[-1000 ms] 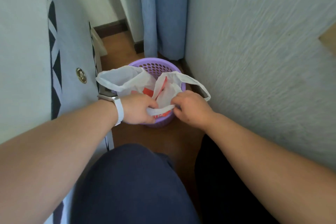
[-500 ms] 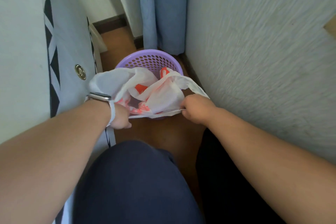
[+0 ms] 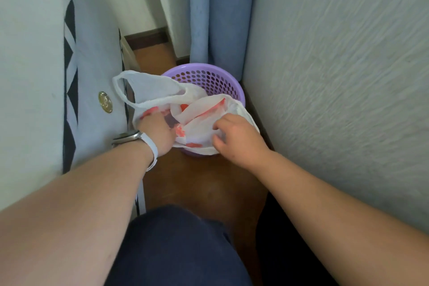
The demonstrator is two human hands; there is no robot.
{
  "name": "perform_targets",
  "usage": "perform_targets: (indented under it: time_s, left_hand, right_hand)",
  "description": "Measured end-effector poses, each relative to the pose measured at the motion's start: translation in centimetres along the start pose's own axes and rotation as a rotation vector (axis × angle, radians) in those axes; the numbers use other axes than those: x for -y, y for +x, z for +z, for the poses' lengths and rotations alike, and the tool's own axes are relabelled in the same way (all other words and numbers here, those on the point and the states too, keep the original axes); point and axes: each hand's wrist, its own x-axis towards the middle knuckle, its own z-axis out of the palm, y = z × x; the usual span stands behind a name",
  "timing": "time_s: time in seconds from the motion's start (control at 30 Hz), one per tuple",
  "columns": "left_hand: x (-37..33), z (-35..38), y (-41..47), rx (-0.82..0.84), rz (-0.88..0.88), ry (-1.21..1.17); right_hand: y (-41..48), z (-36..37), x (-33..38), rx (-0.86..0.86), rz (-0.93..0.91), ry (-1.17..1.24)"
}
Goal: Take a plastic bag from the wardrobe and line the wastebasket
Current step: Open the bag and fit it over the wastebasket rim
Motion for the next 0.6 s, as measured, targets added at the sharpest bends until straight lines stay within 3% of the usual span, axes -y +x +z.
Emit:
perform_targets:
  time_s: [0.1,0.3,0.4,0.6]
  left_hand:
    - [-0.3,0.5,0.4,-0.067,0.023,-0.259]
    - [-1.5,2.7,1.8,-0.16,-0.197,-0.878]
    - [-1.9,3.2,2.6,-0.181,-0.228,-0.955]
    - [-2.3,3.3,2.9,-0.133,-0.219,-0.827]
  right_hand:
    - [2.2,1.2,0.4,0.035,-0.044,-0.006]
    - [3.3,2.4,-1.5,0.051,0.01,-0.02]
    - [3.7,2.4,-2.3,-0.021,0.072,-0.018]
    - [4.0,1.3,-2.9,-0.097,0.233,-0.017]
